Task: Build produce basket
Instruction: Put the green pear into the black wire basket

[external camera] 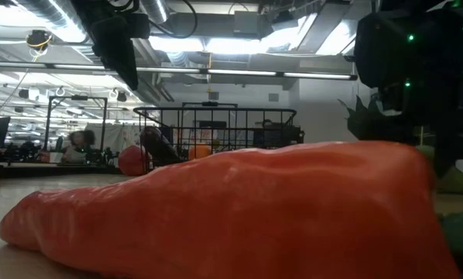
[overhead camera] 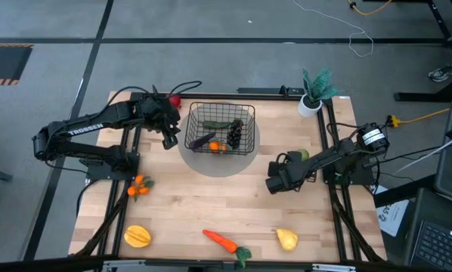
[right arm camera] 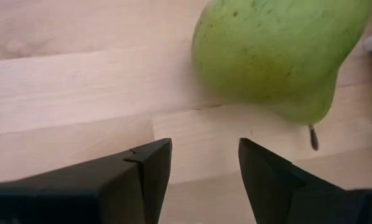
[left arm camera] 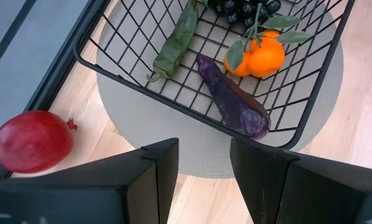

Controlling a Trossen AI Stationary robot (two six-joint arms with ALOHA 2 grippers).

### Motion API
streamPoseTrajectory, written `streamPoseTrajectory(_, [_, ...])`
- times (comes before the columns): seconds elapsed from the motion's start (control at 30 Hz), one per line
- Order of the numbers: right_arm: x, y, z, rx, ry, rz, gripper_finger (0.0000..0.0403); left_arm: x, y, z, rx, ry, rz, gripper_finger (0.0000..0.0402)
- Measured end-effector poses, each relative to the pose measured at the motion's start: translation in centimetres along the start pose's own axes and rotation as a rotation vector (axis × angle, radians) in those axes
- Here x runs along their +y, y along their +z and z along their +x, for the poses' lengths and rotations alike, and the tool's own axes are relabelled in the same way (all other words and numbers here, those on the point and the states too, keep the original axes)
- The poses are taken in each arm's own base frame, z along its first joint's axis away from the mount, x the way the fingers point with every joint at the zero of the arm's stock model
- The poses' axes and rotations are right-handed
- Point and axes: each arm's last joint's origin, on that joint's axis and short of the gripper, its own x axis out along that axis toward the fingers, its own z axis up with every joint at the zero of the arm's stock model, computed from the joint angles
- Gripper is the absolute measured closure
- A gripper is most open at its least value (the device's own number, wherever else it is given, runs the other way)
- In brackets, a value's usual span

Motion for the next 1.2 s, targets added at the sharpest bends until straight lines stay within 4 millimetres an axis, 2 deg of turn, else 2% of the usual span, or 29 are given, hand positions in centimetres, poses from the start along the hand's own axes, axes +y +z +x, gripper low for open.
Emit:
streamPoseTrajectory(0.9, [0.25, -0.41, -0.02, 0.088, -0.002, -0.015, 0.0226, 0.14, -0.01, 0.00, 0.001, 0.048, 0.000, 0.0269])
streamPoseTrajectory(1.07, [0.18, -0.52, -0.03, 0.129, -0.016, -0.152, 0.0226, 0.14, 0.00, 0.00, 0.001, 0.048, 0.000, 0.0269])
streamPoseTrajectory(1.2, [-0.65, -0.21, -0.04, 0.137, -0.116, -0.187, 0.0226, 0.14, -0.01, 0.00, 0.001, 0.047, -0.001, 0.0269])
